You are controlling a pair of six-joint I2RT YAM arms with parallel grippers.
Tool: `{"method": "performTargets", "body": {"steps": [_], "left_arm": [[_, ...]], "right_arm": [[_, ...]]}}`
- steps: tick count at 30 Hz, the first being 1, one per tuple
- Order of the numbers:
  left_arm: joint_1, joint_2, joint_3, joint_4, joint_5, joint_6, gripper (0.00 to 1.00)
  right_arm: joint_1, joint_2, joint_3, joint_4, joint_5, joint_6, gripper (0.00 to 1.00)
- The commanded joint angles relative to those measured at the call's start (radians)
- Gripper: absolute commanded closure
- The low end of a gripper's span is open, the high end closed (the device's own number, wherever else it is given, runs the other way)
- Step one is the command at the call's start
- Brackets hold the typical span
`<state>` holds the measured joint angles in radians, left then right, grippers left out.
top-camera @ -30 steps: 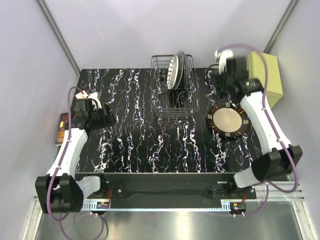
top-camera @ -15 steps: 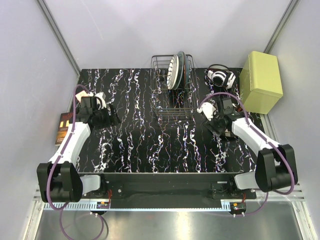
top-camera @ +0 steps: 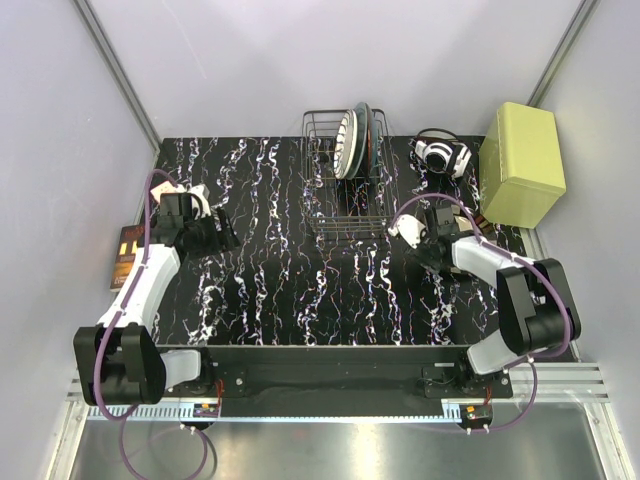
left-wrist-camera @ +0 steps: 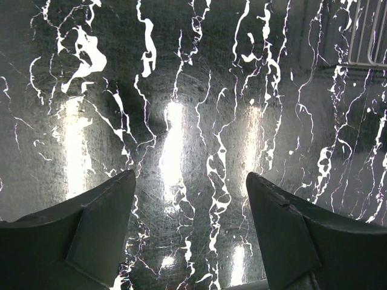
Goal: Load the plates into the dish rack
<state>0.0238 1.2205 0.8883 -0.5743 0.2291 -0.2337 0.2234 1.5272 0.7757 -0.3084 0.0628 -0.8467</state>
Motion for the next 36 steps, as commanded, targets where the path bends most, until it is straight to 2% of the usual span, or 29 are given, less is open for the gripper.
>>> {"method": "performTargets", "body": {"steps": [1,2,4,9,10,11,14,19,21,27,36], "left_arm": [[0.013,-0.024,0.040,0.022,0.021,-0.006,0.22],[0.014,-0.023,0.040,0.021,0.024,-0.006,0.22],[0.015,-0.021,0.040,0.019,0.030,-0.009,0.22],[0.016,-0.021,0.035,0.007,0.036,-0.003,0.22],[0.016,-0.019,0.032,0.005,0.038,-0.003,0.22],[0.016,-0.019,0.028,0.007,0.039,-0.001,0.22],[0.016,-0.018,0.018,0.005,0.033,0.004,0.22],[0.016,-0.006,0.026,0.010,0.029,0.007,0.22],[0.016,-0.003,0.028,0.011,0.029,0.005,0.22],[0.016,0.001,0.026,0.016,0.036,-0.003,0.21],[0.016,-0.019,0.017,0.013,0.035,-0.003,0.22]], "right_arm": [[0.001,0.062,-0.023,0.097,0.097,-0.006,0.52],[0.002,0.065,-0.027,0.097,0.100,0.000,0.56],[0.011,0.065,-0.035,0.078,0.100,0.012,0.73],[0.118,-0.007,-0.122,0.029,0.129,0.012,0.86],[0.175,-0.053,-0.137,0.017,0.141,0.011,0.95],[0.203,-0.076,-0.163,0.000,0.143,0.012,1.00],[0.283,-0.176,-0.177,-0.105,0.132,0.052,1.00],[0.382,-0.326,-0.151,-0.374,0.049,0.126,1.00],[0.425,-0.360,-0.125,-0.479,0.005,0.121,1.00],[0.548,-0.423,-0.049,-0.658,-0.188,0.049,1.00],[0.668,-0.371,0.053,-0.604,-0.362,-0.097,1.00]]}}
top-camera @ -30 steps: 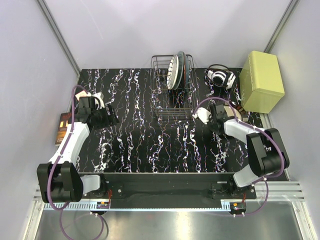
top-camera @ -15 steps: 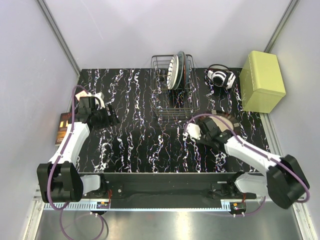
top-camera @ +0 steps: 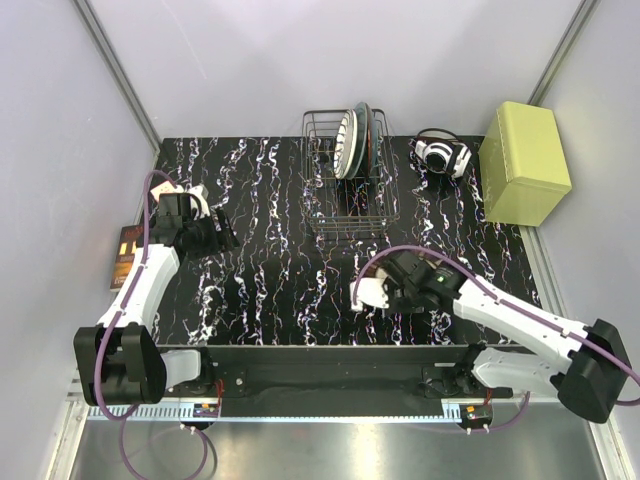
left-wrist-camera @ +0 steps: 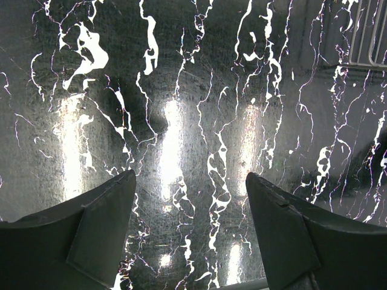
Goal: Load the plates into the dish rack
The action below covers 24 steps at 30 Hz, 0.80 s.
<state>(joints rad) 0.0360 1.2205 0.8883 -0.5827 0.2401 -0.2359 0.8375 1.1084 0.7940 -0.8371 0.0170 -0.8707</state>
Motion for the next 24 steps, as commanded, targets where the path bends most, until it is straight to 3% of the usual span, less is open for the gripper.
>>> {"method": "performTargets", "body": {"steps": [1,7,8,11,24], "left_arm": [[0.004,-0.021,0.014,0.021,0.022,0.000,0.22],[0.004,-0.058,-0.011,0.012,0.022,0.004,0.22],[0.004,-0.068,-0.015,0.012,0.019,0.006,0.21],[0.004,-0.090,-0.041,0.012,0.015,0.007,0.21],[0.004,-0.134,-0.123,0.043,0.079,-0.011,0.21]], "right_arm": [[0.054,0.053,0.028,-0.073,-0.330,-0.112,1.00],[0.057,0.039,-0.007,-0.053,-0.379,-0.157,0.98],[0.055,0.041,-0.010,-0.059,-0.379,-0.154,0.88],[0.057,0.048,-0.030,-0.059,-0.371,-0.130,0.75],[0.055,0.134,-0.072,-0.062,-0.358,-0.004,0.68]]}}
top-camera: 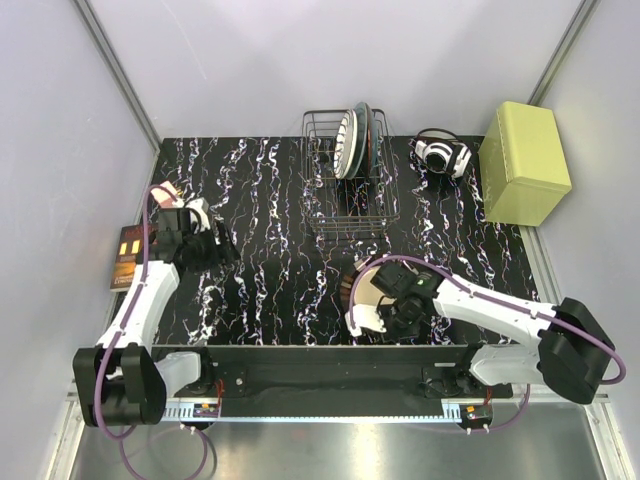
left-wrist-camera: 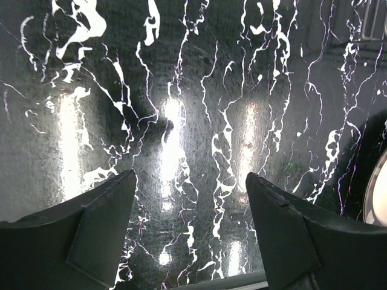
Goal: Load the plates into the dish rack
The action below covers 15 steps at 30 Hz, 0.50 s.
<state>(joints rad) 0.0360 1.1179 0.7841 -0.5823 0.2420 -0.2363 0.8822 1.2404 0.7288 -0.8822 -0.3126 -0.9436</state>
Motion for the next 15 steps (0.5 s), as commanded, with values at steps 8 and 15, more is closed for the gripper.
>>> {"method": "performTargets", "body": {"steps": [8,15], "left_arm": [[-0.212,-0.064,-0.167,0.171,0.201,-0.195,0.24],[-0.430,0.124,-0.160,0.402,0.210,-0.307,0.23]], "right_arm": [[-0.127,-0.137,0.108,0.074,0.058,0.479,0.46],[-0.503,-0.066,0.262,0.120,0.055,0.707,0.32]]}}
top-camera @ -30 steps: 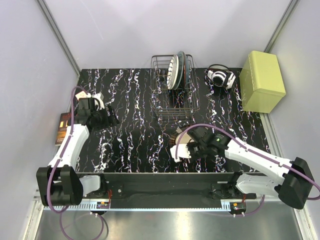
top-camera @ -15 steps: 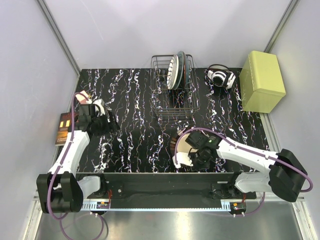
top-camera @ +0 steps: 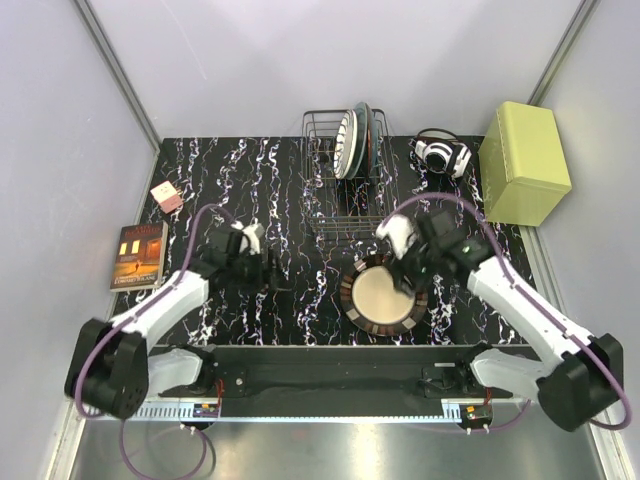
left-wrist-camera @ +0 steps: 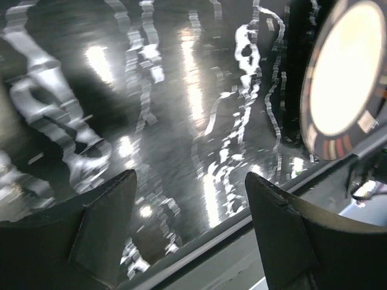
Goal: Load the plates into the dish rack
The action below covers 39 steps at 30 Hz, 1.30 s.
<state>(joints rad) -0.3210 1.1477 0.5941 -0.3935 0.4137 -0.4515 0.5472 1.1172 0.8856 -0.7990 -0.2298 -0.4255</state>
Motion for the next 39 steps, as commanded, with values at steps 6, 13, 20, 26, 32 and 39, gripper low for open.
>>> {"method": "performTargets", "body": {"steps": [6,13,20,26,32,39], "left_arm": [[-0.243,0.304,0.114,0.482,0.050,-0.174,0.21],[-0.306,0.501,0.194,0.620,0.115,-0.253,0.28],[-0.316,0.629,0.256,0.617,0.194,-0.269,0.45],[-0.319,0.641,0.237,0.625,0.241,-0.269,0.57],[-0.322,0.661,0.187,0.723,0.359,-0.300,1.00],[-0.323,0.678,0.225,0.740,0.356,-0.325,1.00]], "right_arm": [[-0.534,0.242,0.205,0.001,-0.353,0.423,0.33],[-0.658,0.452,0.191,-0.015,-0.490,0.519,0.34],[-0.675,0.648,0.237,-0.129,-0.497,0.432,0.36],[-0.676,0.788,0.277,-0.213,-0.451,0.331,0.38],[-0.676,0.941,0.294,-0.273,-0.483,0.199,0.44],[-0.667,0.987,0.328,-0.354,-0.637,0.081,0.50]]}}
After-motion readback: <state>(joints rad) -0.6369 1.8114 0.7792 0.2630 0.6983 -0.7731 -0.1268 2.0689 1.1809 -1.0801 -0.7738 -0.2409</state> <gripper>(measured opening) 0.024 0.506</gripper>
